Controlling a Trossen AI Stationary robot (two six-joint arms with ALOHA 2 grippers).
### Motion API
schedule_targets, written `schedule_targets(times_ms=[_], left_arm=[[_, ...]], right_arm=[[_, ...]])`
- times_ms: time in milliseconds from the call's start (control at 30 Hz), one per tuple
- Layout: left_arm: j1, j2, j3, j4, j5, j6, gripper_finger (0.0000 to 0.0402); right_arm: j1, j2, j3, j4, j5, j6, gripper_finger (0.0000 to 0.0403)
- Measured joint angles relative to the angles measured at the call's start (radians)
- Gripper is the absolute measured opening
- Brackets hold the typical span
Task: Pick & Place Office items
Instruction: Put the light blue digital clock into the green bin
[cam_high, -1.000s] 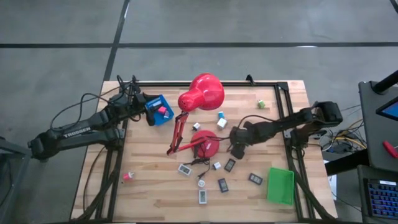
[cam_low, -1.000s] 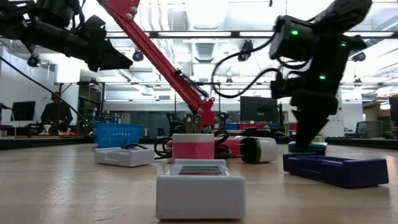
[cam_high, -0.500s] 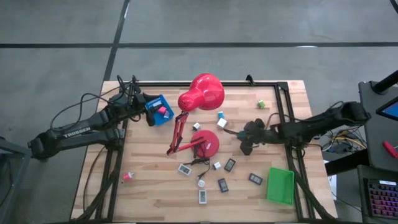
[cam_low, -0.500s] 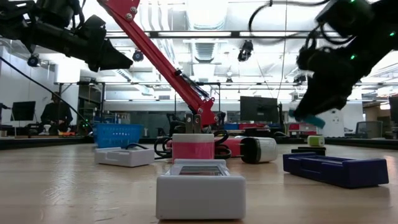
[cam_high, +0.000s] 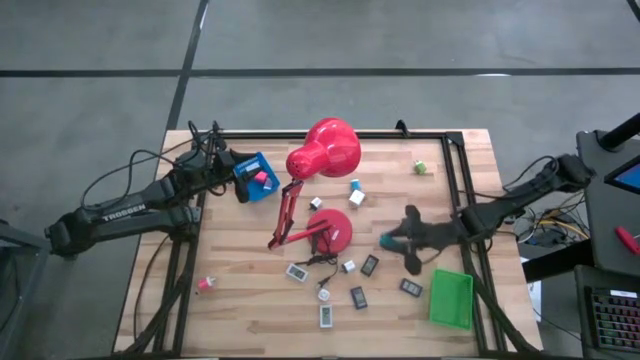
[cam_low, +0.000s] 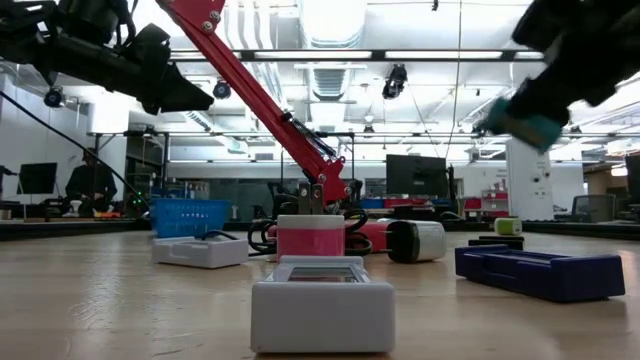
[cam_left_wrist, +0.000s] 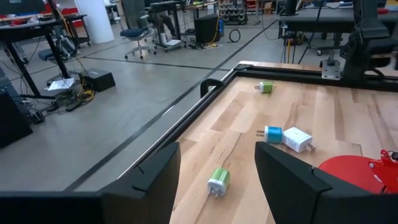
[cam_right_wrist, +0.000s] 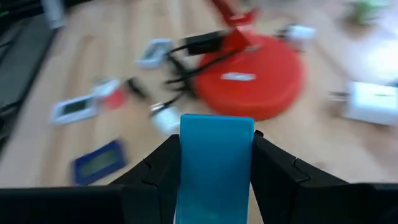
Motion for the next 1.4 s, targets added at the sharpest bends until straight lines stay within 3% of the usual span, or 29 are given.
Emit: schedule_targets(times_ms=[467, 967, 1400], left_arm=[[0.0, 0.0, 0.0, 0.0, 0.0, 0.0, 0.021], [0.0, 0.0, 0.0, 0.0, 0.0, 0.0, 0.021], [0.0, 0.0, 0.0, 0.0, 0.001, 0.004, 0.021]], right_arm=[[0.191, -0.001, 0.05, -0.027, -0.214, 0.138, 0.0145], [0.339, 0.002, 0.297, -0.588, -0.322, 0.584, 0.0145], [0.493, 0.139, 0.322, -0.669, -0.372, 0.875, 0.0145]])
